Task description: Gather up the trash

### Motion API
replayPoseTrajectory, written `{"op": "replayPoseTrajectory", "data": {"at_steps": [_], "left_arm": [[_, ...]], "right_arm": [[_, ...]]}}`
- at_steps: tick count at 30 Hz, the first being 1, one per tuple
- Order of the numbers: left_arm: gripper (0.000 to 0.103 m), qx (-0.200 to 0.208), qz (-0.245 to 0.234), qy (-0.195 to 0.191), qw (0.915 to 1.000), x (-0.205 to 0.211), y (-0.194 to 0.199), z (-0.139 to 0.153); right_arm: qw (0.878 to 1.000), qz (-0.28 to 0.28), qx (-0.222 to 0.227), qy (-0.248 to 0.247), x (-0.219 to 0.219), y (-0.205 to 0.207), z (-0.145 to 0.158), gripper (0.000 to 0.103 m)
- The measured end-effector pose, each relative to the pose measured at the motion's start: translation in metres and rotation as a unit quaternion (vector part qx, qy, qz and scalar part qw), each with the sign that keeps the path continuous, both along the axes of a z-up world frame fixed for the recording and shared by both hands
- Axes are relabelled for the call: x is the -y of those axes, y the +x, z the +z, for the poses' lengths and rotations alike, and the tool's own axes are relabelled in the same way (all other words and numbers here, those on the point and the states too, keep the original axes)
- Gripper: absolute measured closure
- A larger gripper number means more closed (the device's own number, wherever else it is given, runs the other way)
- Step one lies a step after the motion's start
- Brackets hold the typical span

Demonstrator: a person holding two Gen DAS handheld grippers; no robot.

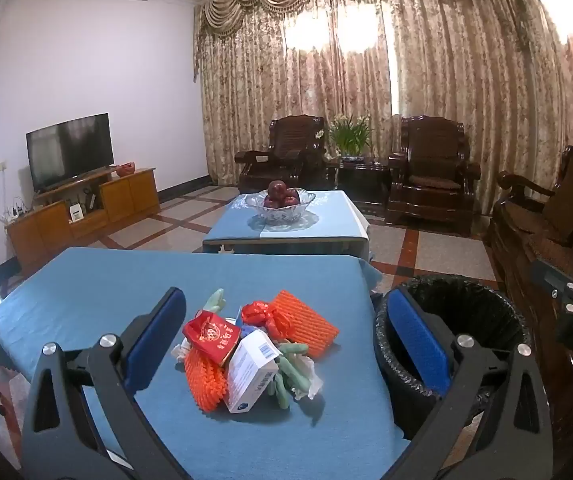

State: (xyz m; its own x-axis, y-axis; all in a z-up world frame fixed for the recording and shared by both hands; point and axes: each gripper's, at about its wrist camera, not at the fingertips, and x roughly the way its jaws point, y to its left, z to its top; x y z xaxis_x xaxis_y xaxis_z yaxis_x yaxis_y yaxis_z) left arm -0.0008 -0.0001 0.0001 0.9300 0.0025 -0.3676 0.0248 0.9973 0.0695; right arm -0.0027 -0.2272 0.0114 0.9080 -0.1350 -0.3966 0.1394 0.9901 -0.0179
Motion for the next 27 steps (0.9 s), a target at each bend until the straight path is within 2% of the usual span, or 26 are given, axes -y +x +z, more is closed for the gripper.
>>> {"op": "replayPoseTrajectory", "data": {"at_steps": [27], "left_arm": [[0.005,-0.004,0.002,0.002,1.0,0.0005,0.001,0.0001]], "right_arm": [[1.0,0.001,0.001,0.003,-0.0004,-0.0004,-0.001,0.006]]}}
